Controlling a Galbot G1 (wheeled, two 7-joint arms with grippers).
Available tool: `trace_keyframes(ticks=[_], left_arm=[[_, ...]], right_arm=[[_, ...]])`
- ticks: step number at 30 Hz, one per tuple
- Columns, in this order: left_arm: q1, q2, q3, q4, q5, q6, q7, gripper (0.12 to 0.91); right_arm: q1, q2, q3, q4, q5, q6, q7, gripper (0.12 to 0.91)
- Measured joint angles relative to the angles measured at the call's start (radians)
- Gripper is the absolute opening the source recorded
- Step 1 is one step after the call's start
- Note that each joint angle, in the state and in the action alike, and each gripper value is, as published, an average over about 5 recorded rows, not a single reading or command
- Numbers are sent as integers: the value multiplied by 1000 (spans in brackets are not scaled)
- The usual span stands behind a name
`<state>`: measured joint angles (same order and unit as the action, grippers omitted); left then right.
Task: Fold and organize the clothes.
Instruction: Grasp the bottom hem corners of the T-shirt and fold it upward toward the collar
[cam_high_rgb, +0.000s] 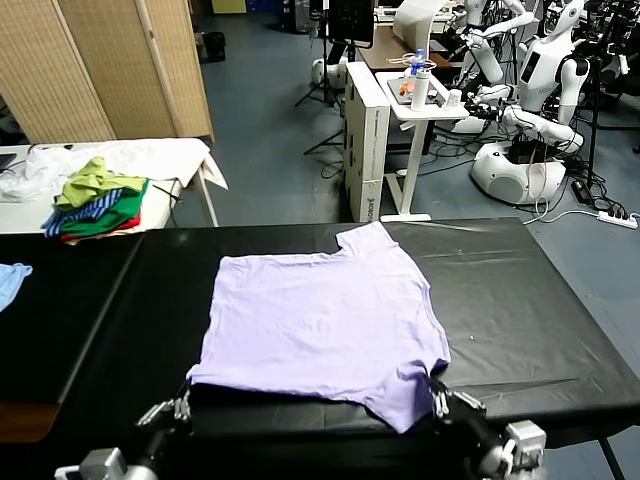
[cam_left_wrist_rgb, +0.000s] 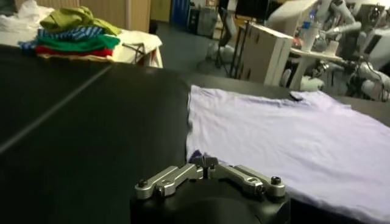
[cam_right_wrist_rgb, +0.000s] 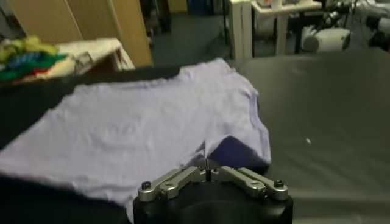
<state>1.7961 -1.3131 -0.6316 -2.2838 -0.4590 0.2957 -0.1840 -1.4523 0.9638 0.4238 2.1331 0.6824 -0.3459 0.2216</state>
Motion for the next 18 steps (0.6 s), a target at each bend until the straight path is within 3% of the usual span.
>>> trace_keyframes(ticks=[7, 18], left_arm=[[-102, 17, 13, 56, 13, -5, -10, 145], [-229, 80, 59, 154, 24, 25, -6, 145]], right_arm=[[138, -11, -70, -97, 6, -1, 3, 140], [285, -15, -168, -218, -1, -24, 8, 140]])
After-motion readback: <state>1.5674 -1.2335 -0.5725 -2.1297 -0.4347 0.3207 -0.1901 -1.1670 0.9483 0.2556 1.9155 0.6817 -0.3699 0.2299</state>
